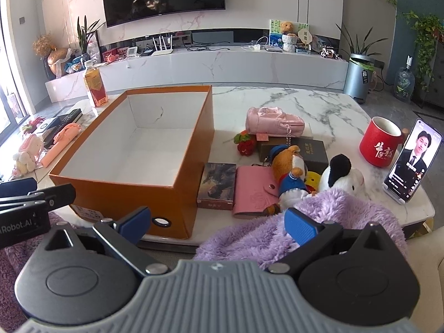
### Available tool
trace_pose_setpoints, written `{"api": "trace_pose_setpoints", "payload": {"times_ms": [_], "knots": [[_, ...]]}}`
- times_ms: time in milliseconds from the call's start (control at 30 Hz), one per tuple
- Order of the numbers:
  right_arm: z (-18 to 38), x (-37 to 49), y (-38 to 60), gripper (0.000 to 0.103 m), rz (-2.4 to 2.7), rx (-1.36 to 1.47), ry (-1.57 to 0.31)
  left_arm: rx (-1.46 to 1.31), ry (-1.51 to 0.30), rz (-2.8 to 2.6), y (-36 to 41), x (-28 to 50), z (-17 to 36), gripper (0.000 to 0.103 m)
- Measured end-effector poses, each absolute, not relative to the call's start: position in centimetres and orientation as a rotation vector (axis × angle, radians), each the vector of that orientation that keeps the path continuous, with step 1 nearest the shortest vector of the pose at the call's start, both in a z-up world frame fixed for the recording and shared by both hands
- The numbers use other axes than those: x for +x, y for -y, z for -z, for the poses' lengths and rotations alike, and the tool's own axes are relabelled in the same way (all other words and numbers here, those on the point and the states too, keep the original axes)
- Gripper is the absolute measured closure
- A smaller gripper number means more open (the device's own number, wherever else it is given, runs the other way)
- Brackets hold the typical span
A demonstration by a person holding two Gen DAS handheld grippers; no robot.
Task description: Organize objects
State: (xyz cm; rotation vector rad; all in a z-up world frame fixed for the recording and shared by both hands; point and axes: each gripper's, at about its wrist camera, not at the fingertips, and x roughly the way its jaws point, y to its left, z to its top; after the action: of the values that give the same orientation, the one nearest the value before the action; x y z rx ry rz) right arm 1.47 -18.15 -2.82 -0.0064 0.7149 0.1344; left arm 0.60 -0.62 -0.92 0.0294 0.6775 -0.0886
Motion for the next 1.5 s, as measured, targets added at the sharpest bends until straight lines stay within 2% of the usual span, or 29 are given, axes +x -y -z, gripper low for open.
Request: {"api": "trace_pose_setpoints", "payload": {"times_ms": [133, 267, 533, 767, 867, 967, 1167, 1333, 1500], "knots": [[3.0, 2.8, 19.5, 0.004, -0.117, 0.0, -0.72, 0.097, -0.681, 0.173, 2.3, 2.0, 0.8, 0.042], [3.3, 4.7, 20.6, 0.017, -0.102, -0.005, -0.729, 0.2, -0.672, 0.25, 4.5, 3.7, 0.7, 0.05], [3.6, 10.3, 23.0, 0.028, -0.064, -0.016, -0.728, 0.353, -0.686, 0.421, 9.4, 9.0, 1.0, 0.054], [4.7, 15.6, 25.6, 0.042, -0.056, 0.025, -0.762, 0.473, -0.677, 0.558, 13.4, 14.2, 1.7, 0.058], [5.2, 17.8, 26.9, 0.043, -0.047, 0.044, -0.775, 0.533, -0.653, 0.602, 15.2, 16.5, 2.1, 0.06], [5.8, 19.7, 28.1, 0.046, -0.035, 0.062, -0.783, 0.547, -0.665, 0.659, 16.6, 19.1, 2.7, 0.061], [7.1, 22.9, 30.1, 0.058, -0.032, 0.088, -0.8, 0.638, -0.673, 0.743, 19.8, 23.2, 4.9, 0.061], [8.2, 24.5, 31.7, 0.061, -0.019, 0.117, -0.825, 0.752, -0.719, 0.801, 21.8, 25.3, 7.3, 0.06], [9.4, 25.3, 33.4, 0.061, -0.013, 0.158, -0.869, 0.832, -0.728, 0.818, 22.6, 26.2, 8.4, 0.054]]}}
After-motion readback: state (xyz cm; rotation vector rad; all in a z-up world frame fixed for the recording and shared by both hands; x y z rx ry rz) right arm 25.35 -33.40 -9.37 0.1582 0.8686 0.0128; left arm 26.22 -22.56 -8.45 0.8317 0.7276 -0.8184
